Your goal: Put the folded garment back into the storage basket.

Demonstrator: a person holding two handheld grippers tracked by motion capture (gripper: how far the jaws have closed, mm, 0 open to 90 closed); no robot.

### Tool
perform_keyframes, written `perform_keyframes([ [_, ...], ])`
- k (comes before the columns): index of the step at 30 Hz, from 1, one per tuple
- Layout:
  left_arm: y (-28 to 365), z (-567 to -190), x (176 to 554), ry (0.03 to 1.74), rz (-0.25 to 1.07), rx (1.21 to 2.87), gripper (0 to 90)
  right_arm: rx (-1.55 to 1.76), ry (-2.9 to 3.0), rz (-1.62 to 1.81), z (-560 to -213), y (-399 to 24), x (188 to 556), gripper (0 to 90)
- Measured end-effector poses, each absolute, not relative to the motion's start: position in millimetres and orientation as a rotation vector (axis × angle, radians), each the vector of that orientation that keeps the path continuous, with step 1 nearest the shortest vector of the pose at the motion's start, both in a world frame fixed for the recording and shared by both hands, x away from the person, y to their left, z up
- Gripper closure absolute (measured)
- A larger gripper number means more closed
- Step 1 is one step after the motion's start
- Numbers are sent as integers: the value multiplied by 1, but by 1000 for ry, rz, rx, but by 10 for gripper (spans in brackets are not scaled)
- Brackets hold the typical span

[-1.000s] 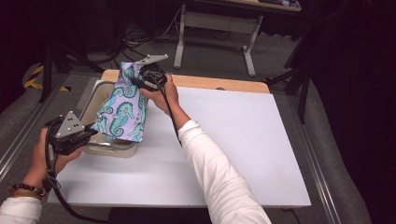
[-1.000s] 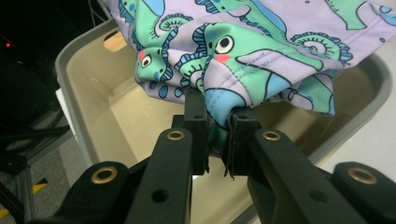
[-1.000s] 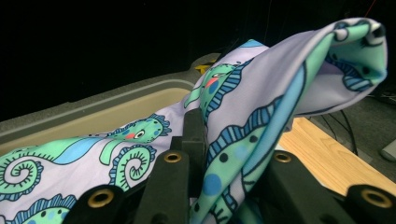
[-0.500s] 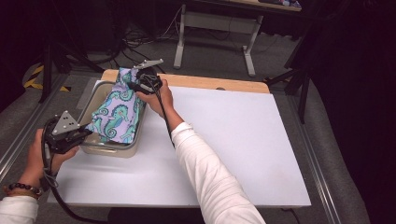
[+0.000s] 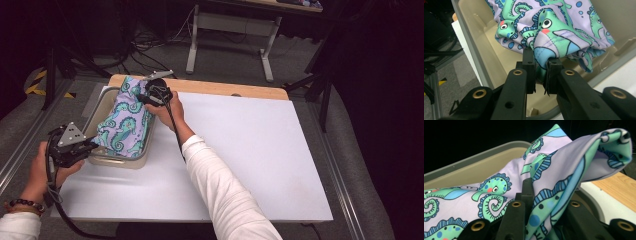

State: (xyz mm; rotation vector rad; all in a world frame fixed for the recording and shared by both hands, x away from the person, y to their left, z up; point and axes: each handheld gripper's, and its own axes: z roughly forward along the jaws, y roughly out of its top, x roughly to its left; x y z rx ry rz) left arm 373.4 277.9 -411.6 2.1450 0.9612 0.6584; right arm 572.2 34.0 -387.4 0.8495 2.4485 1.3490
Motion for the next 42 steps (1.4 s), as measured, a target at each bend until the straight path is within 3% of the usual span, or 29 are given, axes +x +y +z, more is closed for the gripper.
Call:
perform_keyframes([
  [11,282,-413,370,980,651,2128,796,879,2460,1368,-400,32,569,735],
  [14,281,-412,369,982,651,2120,775,889,2452,1364,-400,28,568,669],
  [16,280,-405,367,974,658,2097,658,904,2437,1361,-399,25,568,585],
  [22,273,-391,365,934,670,2045,618,915,2365,1385,-393,10,563,483],
  [28,255,-379,374,895,688,2031,558,878,2331,1389,-386,-6,551,477],
  [42,236,-375,403,901,676,1976,544,705,2280,1427,-377,-49,489,477],
])
